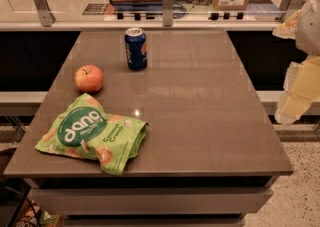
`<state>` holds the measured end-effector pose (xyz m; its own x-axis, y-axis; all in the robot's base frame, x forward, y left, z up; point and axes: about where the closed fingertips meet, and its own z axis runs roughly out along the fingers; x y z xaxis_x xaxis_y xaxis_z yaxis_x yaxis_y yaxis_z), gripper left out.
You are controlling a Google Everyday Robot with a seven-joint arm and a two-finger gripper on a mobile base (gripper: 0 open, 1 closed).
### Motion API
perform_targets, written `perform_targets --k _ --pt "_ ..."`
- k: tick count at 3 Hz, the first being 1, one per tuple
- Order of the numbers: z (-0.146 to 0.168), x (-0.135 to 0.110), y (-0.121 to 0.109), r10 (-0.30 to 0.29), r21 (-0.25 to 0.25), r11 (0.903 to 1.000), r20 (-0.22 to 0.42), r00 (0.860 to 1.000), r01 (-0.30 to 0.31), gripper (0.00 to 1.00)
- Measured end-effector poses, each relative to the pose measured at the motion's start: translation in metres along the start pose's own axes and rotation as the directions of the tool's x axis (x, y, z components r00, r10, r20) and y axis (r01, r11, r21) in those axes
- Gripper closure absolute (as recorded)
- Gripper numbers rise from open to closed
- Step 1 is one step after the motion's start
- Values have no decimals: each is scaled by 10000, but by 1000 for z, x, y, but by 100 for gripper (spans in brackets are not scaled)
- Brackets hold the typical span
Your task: Pick green rice chip bag
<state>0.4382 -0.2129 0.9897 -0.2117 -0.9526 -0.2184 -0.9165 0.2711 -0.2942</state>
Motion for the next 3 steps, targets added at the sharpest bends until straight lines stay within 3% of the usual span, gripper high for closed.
perform_targets --k 1,2,3 --pt "-2 -4 0 43 97 9999 -29 10000 -43 0" --pt "0 -25 10 -81 235 9997 427 9991 71 0" --pt "7 -61 29 -624 273 9979 1432 9877 591 0"
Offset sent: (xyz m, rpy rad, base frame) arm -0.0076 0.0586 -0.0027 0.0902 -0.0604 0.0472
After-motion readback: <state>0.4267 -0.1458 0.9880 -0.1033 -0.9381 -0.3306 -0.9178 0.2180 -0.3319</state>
